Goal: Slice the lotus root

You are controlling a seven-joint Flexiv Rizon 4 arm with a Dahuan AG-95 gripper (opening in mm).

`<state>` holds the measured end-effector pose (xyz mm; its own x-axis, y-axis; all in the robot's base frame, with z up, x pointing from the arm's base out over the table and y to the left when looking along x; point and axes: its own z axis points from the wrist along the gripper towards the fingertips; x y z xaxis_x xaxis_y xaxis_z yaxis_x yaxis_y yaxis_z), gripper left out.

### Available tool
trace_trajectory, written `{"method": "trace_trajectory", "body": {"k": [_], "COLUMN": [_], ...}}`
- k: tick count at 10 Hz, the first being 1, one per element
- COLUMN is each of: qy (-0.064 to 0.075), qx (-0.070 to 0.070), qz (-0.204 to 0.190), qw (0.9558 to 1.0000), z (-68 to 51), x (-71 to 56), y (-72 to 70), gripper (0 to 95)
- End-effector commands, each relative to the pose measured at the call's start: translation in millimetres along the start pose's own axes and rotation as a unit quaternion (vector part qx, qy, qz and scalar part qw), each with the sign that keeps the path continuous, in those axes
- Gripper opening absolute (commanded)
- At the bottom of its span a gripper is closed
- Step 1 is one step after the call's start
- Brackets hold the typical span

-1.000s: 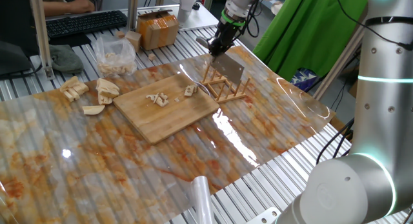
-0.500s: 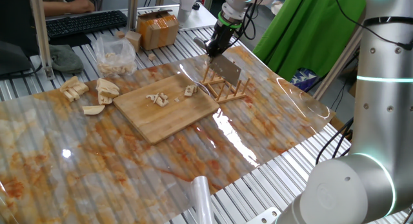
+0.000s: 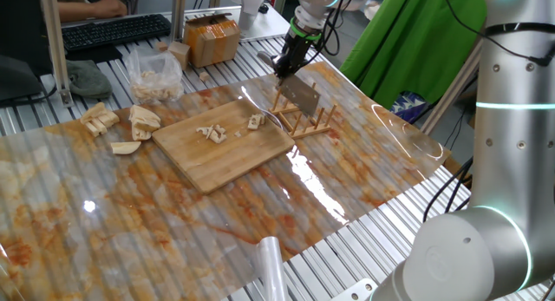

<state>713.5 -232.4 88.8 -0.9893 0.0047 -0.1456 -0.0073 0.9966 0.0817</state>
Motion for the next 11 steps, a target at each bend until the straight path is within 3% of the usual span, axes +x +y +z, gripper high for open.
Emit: {"method": "trace_trajectory", "body": {"k": [1,7,11], "qy": [-0.003,-0.016,-0.02], "qx": [-0.002,-0.008,-0.008], "qz": [-0.002,0.004,0.013], "qw": [1.0,0.9998,0.9997], "z": [3.6,21.1,28.9], "x": [0.2,-1.7,7.2], "y": [-1.0,-3.7,3.1], "gripper": [0.0,0.0,0.0]}}
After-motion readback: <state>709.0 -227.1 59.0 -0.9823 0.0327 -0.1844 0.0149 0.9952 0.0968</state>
